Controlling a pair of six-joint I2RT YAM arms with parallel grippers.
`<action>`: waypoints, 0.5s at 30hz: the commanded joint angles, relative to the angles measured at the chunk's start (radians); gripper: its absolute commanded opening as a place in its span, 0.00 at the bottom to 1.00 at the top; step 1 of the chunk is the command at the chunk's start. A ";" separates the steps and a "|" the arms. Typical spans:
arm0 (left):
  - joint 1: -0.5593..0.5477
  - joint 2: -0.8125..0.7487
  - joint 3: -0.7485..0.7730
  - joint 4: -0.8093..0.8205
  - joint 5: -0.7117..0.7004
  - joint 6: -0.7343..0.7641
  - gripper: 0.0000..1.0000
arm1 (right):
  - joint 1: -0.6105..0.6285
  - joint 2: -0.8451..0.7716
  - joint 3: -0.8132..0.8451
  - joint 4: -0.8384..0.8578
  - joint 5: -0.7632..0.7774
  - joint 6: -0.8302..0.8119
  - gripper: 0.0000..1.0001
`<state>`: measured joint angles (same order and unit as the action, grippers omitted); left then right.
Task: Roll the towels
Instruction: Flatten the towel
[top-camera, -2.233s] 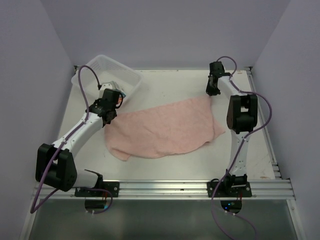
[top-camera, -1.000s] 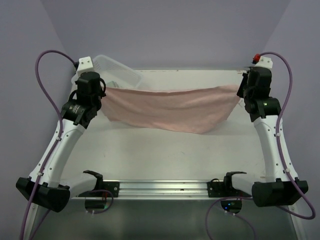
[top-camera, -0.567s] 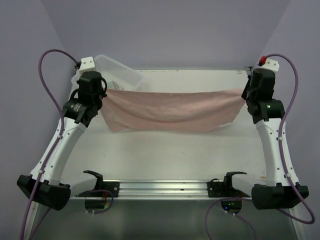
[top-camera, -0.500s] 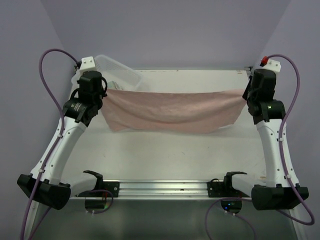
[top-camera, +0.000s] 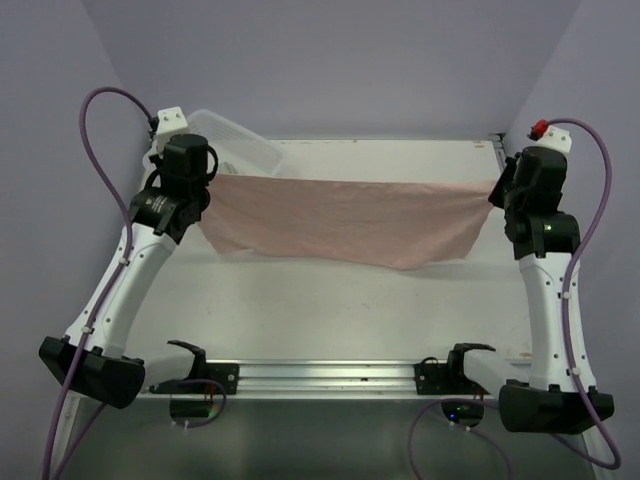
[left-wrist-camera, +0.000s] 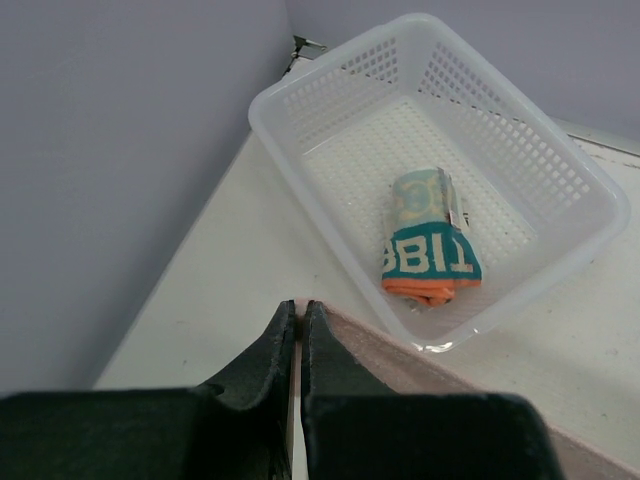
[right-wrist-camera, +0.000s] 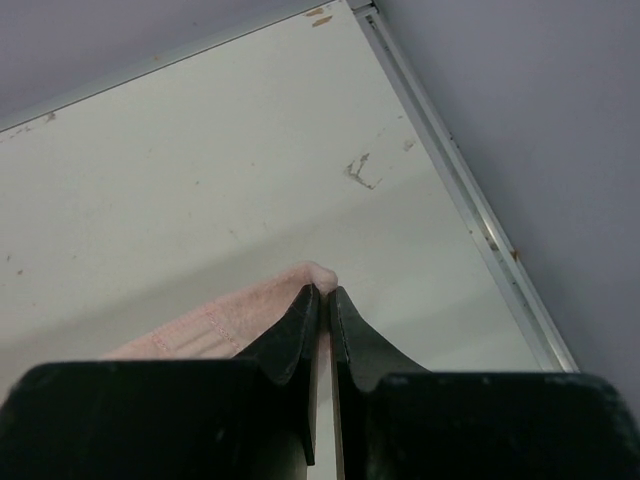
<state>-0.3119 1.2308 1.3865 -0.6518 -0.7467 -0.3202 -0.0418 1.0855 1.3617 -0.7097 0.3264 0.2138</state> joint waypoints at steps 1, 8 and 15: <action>-0.001 0.007 0.026 0.000 -0.085 0.015 0.00 | -0.033 -0.029 -0.030 0.044 -0.104 0.027 0.05; -0.001 -0.017 -0.043 0.020 0.044 -0.013 0.00 | -0.040 -0.021 -0.087 0.035 -0.260 0.067 0.03; -0.001 -0.045 -0.213 0.014 0.089 -0.057 0.00 | -0.038 0.129 -0.209 -0.010 -0.457 0.121 0.01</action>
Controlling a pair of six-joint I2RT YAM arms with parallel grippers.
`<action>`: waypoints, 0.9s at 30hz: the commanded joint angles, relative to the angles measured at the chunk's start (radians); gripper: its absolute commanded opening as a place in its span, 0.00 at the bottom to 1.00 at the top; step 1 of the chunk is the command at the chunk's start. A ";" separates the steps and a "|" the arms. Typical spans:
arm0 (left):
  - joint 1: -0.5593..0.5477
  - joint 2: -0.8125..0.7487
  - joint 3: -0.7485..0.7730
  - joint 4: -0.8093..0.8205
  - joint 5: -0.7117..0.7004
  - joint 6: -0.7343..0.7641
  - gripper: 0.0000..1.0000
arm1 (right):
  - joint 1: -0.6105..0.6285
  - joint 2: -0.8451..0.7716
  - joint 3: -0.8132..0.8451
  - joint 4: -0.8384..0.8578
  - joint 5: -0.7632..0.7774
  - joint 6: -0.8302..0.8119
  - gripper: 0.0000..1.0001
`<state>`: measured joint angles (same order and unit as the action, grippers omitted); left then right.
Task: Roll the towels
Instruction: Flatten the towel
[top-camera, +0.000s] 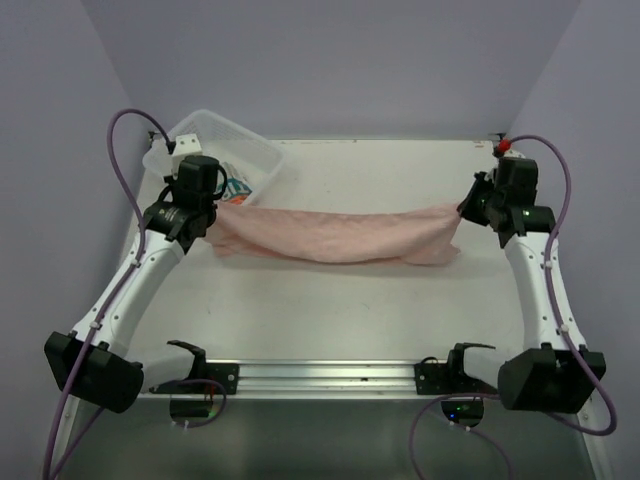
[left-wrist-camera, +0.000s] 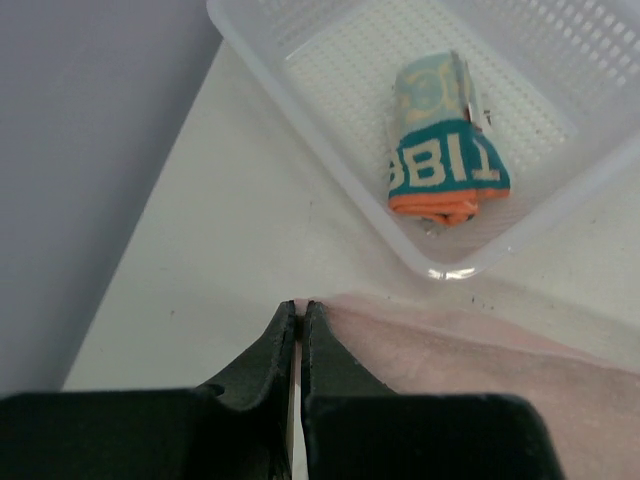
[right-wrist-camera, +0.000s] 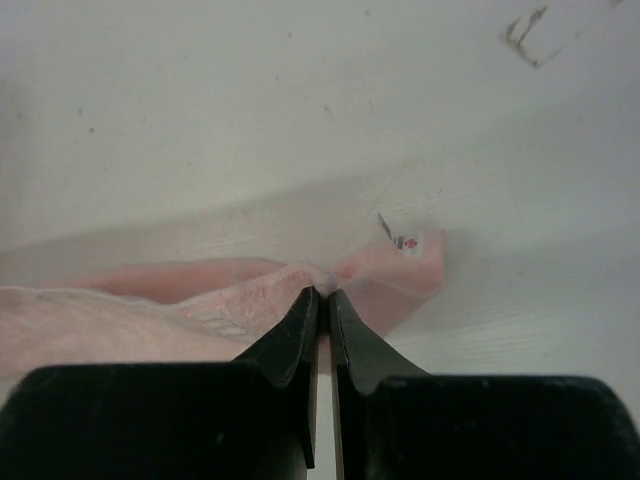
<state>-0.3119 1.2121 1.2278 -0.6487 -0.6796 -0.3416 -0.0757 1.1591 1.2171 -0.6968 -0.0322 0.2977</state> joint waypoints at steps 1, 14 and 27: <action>-0.001 -0.031 -0.073 0.008 0.025 -0.039 0.00 | -0.004 0.085 -0.083 -0.015 -0.088 0.041 0.01; -0.001 -0.098 -0.220 0.004 0.055 -0.080 0.00 | 0.060 0.315 -0.180 0.088 -0.061 0.044 0.29; -0.001 -0.134 -0.266 0.011 0.074 -0.079 0.00 | 0.060 0.373 -0.163 0.129 -0.020 0.101 0.34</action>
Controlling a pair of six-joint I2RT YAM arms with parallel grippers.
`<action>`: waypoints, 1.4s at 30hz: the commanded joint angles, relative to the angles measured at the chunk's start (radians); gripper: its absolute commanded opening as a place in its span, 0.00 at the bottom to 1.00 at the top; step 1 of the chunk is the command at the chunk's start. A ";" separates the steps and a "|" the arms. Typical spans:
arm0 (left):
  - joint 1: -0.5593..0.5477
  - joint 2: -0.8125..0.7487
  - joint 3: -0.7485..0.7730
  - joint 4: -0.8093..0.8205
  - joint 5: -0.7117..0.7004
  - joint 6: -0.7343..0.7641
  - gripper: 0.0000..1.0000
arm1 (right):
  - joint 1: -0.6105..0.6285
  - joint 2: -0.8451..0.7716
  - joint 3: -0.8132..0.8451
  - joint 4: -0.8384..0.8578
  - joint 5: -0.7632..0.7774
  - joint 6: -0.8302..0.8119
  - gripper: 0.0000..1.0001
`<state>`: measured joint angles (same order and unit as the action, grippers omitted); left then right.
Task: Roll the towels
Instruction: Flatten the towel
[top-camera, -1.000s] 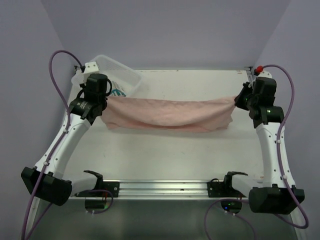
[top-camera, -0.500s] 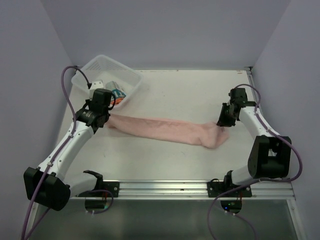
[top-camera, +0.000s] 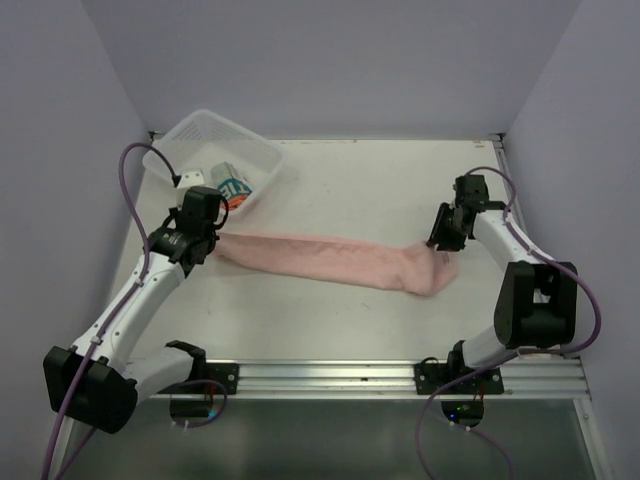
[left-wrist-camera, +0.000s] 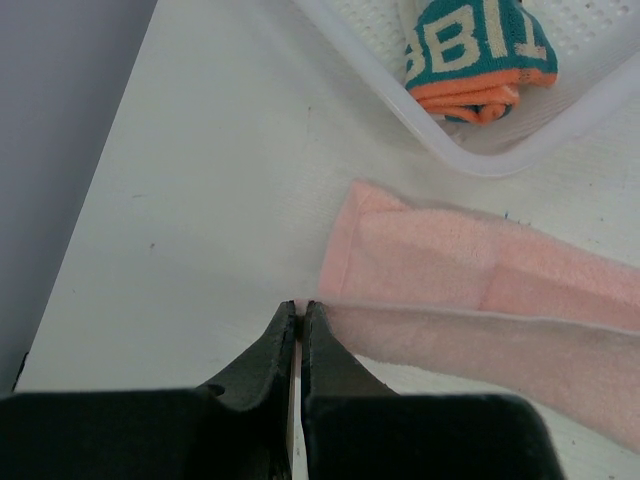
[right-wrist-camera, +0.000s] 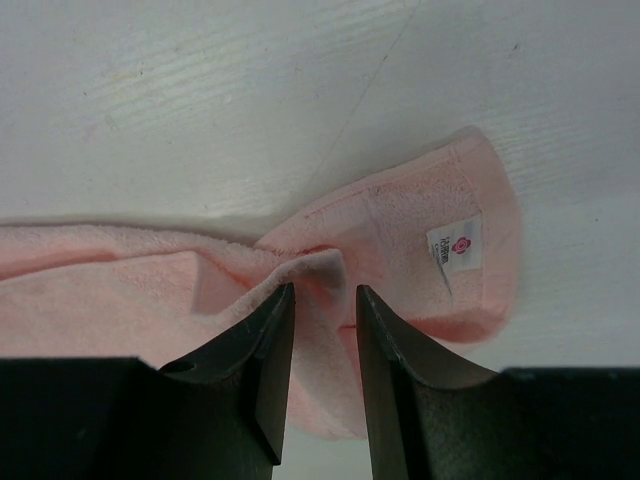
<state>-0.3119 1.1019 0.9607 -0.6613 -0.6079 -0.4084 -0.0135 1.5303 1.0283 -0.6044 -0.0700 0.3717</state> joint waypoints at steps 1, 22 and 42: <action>-0.001 -0.024 0.000 0.020 -0.001 -0.012 0.00 | -0.002 0.002 0.026 0.037 0.032 0.030 0.34; -0.001 -0.028 -0.017 0.028 -0.015 -0.017 0.00 | -0.022 0.028 0.009 0.101 0.162 0.122 0.26; -0.001 -0.019 -0.051 0.060 -0.029 -0.030 0.00 | -0.088 0.027 -0.062 0.172 0.019 0.110 0.20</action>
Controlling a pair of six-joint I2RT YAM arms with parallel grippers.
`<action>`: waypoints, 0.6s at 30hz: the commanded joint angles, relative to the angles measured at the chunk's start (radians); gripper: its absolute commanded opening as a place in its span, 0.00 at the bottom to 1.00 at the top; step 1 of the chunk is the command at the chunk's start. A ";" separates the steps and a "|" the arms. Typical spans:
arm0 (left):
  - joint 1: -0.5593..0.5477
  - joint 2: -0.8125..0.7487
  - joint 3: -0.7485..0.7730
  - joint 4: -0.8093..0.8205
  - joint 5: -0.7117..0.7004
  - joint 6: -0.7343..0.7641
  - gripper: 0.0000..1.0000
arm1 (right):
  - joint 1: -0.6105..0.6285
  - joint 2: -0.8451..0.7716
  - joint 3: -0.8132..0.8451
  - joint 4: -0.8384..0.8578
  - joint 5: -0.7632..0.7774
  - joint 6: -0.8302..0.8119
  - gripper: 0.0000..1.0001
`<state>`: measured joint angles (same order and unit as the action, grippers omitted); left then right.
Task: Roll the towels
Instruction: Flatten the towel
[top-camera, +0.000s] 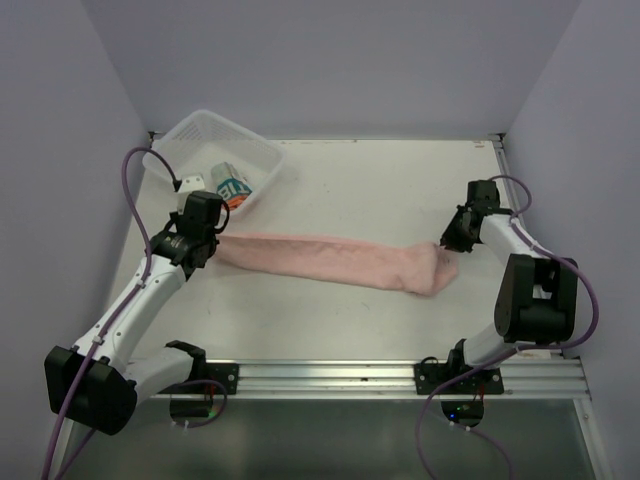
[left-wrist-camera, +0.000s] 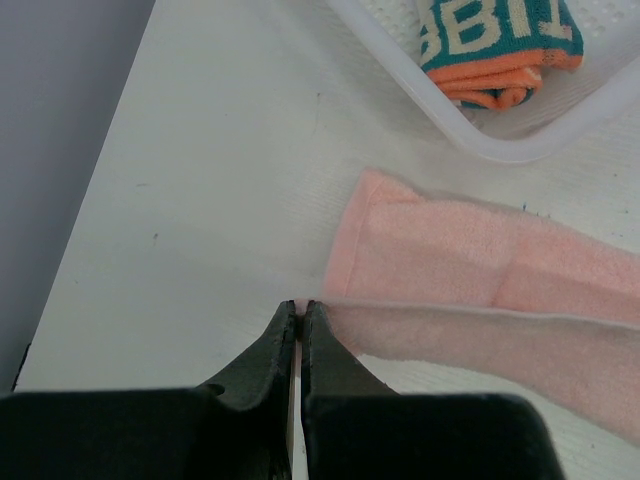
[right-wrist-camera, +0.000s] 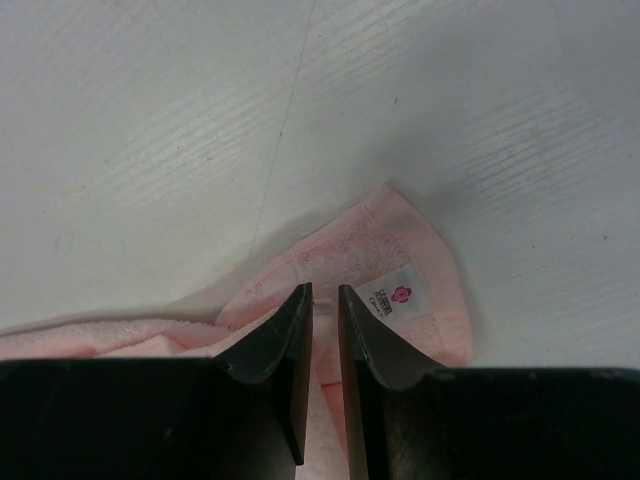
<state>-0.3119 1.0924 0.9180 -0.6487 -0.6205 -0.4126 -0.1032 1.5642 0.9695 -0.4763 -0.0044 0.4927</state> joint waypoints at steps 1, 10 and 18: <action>-0.001 -0.009 -0.008 0.049 -0.013 -0.025 0.00 | 0.002 -0.001 0.001 0.042 -0.046 -0.016 0.21; -0.001 -0.008 -0.016 0.058 -0.004 -0.022 0.00 | 0.008 0.051 -0.009 0.036 -0.086 -0.034 0.22; -0.001 -0.011 -0.021 0.063 -0.001 -0.020 0.00 | 0.026 0.077 -0.014 0.031 -0.083 -0.040 0.25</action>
<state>-0.3119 1.0927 0.9012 -0.6373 -0.6136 -0.4122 -0.0841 1.6356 0.9543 -0.4530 -0.0711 0.4702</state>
